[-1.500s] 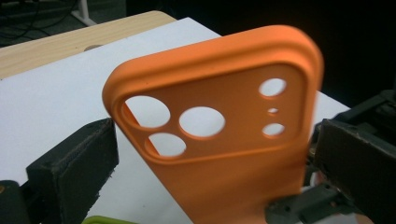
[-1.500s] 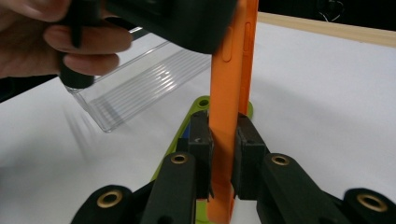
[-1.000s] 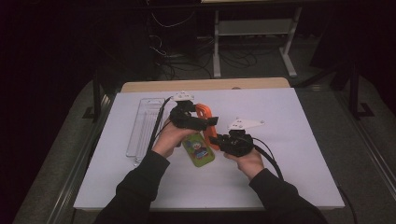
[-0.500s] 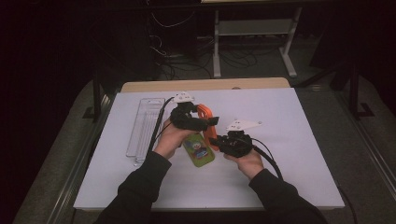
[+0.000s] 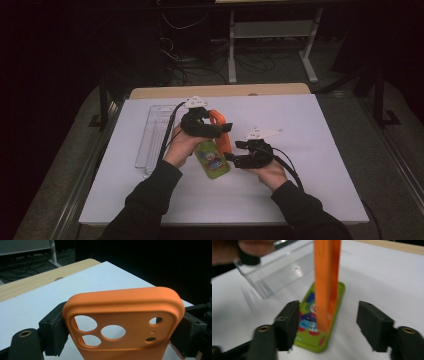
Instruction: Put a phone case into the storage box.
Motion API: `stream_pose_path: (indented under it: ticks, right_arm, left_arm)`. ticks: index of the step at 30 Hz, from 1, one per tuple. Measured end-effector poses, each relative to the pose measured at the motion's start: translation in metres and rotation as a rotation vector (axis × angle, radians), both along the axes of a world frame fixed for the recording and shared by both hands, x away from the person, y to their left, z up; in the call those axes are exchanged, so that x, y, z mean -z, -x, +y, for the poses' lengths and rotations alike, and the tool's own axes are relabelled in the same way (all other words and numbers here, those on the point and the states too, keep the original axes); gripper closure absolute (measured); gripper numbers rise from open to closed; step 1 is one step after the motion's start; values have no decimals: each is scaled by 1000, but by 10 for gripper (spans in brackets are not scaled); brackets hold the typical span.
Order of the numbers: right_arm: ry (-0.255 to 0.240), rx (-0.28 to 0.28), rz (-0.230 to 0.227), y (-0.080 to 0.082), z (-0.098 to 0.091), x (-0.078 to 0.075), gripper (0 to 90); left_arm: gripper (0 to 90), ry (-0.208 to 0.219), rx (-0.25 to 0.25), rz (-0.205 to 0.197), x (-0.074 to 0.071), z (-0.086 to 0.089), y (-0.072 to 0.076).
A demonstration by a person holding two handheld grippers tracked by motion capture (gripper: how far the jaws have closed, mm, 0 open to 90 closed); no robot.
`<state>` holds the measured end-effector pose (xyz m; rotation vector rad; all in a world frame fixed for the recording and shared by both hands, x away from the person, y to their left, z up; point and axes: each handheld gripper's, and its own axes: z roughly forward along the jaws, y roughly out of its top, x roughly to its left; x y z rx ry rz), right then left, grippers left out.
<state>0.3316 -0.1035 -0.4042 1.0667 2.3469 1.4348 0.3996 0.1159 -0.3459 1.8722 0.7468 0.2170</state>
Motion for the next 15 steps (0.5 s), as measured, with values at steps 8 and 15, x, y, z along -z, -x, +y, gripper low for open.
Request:
stream_pose_path:
  ticks: [8, 15]
  right_arm:
    - [114, 51, -19, 5, -22, 5, 108]
    - [128, 86, -35, 12, -46, 7, 13]
  left_arm:
    - [149, -19, -54, -32, -21, 12, -11]
    - [149, -47, -119, -71, -45, 31, -25]
